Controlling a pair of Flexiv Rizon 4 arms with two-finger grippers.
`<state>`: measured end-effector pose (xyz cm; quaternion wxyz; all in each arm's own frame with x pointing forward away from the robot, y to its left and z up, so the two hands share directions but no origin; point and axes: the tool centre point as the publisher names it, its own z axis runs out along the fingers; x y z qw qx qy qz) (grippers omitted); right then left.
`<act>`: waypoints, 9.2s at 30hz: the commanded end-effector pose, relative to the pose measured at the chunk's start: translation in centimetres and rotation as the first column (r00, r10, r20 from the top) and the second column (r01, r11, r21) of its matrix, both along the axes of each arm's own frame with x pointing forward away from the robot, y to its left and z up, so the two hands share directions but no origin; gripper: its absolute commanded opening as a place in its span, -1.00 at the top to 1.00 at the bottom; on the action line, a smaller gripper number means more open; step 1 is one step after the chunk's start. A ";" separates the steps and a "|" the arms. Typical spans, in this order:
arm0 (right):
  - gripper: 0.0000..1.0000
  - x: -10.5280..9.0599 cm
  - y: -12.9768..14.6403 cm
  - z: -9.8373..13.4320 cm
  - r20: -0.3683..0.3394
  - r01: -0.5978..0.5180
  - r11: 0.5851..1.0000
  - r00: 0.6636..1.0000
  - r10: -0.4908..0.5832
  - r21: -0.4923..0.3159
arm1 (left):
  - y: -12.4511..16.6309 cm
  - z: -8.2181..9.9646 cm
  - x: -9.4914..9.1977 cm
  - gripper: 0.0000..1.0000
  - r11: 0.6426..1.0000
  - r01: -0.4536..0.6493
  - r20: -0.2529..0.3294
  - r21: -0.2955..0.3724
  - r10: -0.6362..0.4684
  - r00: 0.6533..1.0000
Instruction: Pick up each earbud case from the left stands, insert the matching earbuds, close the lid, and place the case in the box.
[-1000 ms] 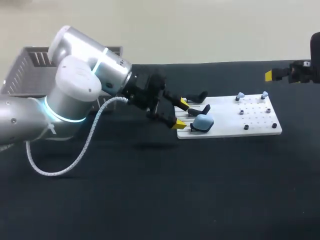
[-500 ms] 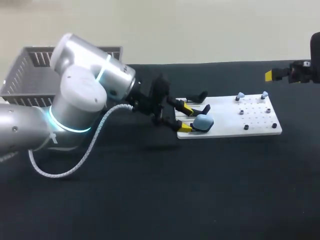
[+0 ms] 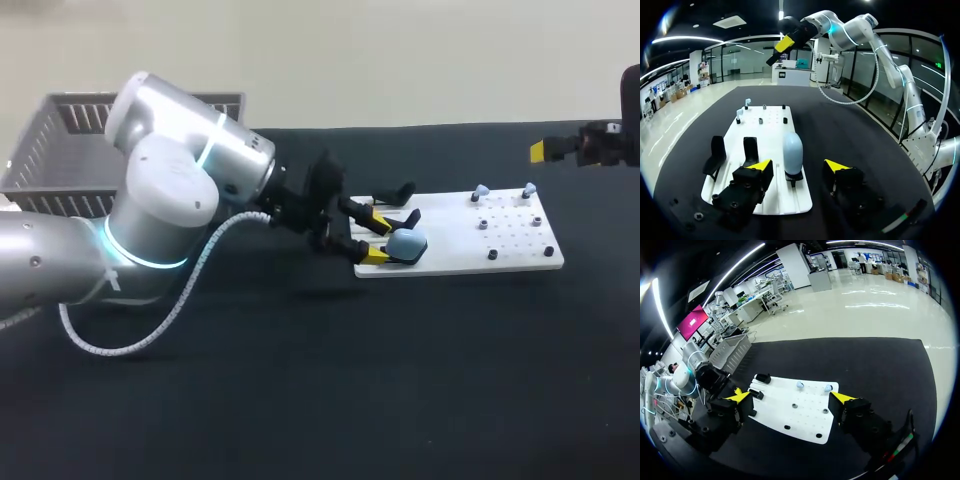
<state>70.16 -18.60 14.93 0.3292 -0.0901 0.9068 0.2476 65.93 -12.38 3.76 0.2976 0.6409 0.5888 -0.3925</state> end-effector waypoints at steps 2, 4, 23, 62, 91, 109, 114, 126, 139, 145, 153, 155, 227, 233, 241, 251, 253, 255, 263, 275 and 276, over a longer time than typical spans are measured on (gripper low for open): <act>-1.00 0.0 0.0 0.0 0.000 0.000 1.000 1.000 0.000 -0.001 | -0.3 -0.2 0.3 -0.39 1.000 0.008 -0.003 -0.002 -0.008 1.000; -1.00 0.0 0.0 0.0 0.000 0.000 1.000 1.000 0.000 -0.001 | -0.4 -0.2 0.3 -0.42 1.000 0.010 -0.004 -0.002 -0.010 1.000; -1.00 0.0 0.0 0.0 0.000 0.000 1.000 1.000 0.000 -0.001 | -1.2 -0.5 -0.5 -0.21 1.000 0.025 -0.012 -0.008 -0.025 1.000; -1.00 0.0 0.0 0.0 0.000 0.000 1.000 1.000 0.000 -0.001 | -1.8 -1.1 0.2 0.08 0.999 0.018 -0.006 -0.039 -0.018 1.000; -1.00 0.0 0.0 0.0 0.000 0.000 1.000 1.000 0.000 -0.001 | -1.3 1.1 -0.4 1.00 0.994 0.008 0.040 -0.107 -0.004 0.999; -1.00 0.0 0.0 0.0 0.000 0.000 1.000 1.000 0.000 -0.001 | 2.4 6.3 -0.9 1.00 0.905 -0.047 -0.058 -0.422 0.024 0.998; -1.00 0.0 0.0 0.0 0.000 0.000 1.000 1.000 0.000 -0.001 | 2.1 6.9 -1.3 1.00 0.903 -0.010 -0.029 -0.430 -0.003 1.000; -1.00 0.0 0.0 0.0 0.000 0.000 1.000 1.000 0.000 -0.001 | 1.2 7.2 -1.8 1.00 0.902 0.045 0.007 -0.428 -0.047 0.999; -1.00 -0.6 0.3 0.5 0.019 -0.017 1.000 1.000 0.017 -0.005 | 1.2 7.2 -1.8 1.00 0.901 0.052 0.012 -0.430 -0.052 0.999; -1.00 -5.2 2.6 2.1 0.077 -0.142 0.989 0.986 0.145 -0.045 | 1.2 7.2 -1.8 1.00 0.901 0.052 0.012 -0.430 -0.052 0.999; -1.00 -9.6 6.6 1.6 0.067 -0.231 0.969 0.969 0.237 -0.091 | 1.2 7.2 -1.8 1.00 0.901 0.052 0.012 -0.430 -0.052 0.999; -1.00 -10.2 7.5 1.6 0.057 -0.248 0.965 0.966 0.253 -0.084 | 1.2 7.2 -1.8 1.00 0.901 0.052 0.012 -0.430 -0.052 0.999; -1.00 -6.1 19.4 -3.5 -0.079 -0.230 0.973 0.971 0.227 -0.026 | 1.2 7.2 -1.8 1.00 0.901 0.052 0.012 -0.430 -0.052 0.999; -1.00 -5.8 19.0 -3.1 -0.068 -0.209 0.978 0.976 0.207 -0.021 | 1.2 7.2 -1.8 1.00 0.901 0.052 0.012 -0.430 -0.052 0.999; -1.00 -6.4 17.8 0.2 0.061 -0.175 0.983 0.982 0.178 -0.059 | 1.2 7.2 -1.8 1.00 0.901 0.052 0.012 -0.430 -0.052 0.999; -1.00 -5.9 13.8 2.5 0.134 -0.059 0.934 0.984 0.113 -0.353 | 1.2 7.2 -1.8 1.00 0.901 0.052 0.012 -0.430 -0.052 0.999; -1.00 -5.2 12.8 2.3 0.107 -0.056 0.922 0.989 0.104 -0.382 | 1.2 7.2 -1.8 1.00 0.901 0.052 0.012 -0.430 -0.052 0.999; -1.00 -4.5 11.6 1.8 0.070 -0.051 0.914 0.994 0.086 -0.403 | 1.2 7.2 -1.8 1.00 0.901 0.052 0.012 -0.430 -0.052 0.999; -1.00 -2.3 8.5 0.2 -0.052 -0.067 0.862 0.998 0.047 -0.502 | 1.2 7.2 -1.8 1.00 0.901 0.052 0.012 -0.430 -0.052 0.999; -1.00 -1.2 6.7 -1.6 -0.106 -0.109 0.819 0.993 0.059 -0.564 | 1.2 7.2 -1.8 1.00 0.901 0.052 0.012 -0.430 -0.052 0.999; -1.00 -1.2 6.7 -1.6 -0.106 -0.109 0.819 0.993 0.059 -0.564 | 1.2 7.2 -1.8 1.00 0.901 0.052 0.012 -0.430 -0.052 0.999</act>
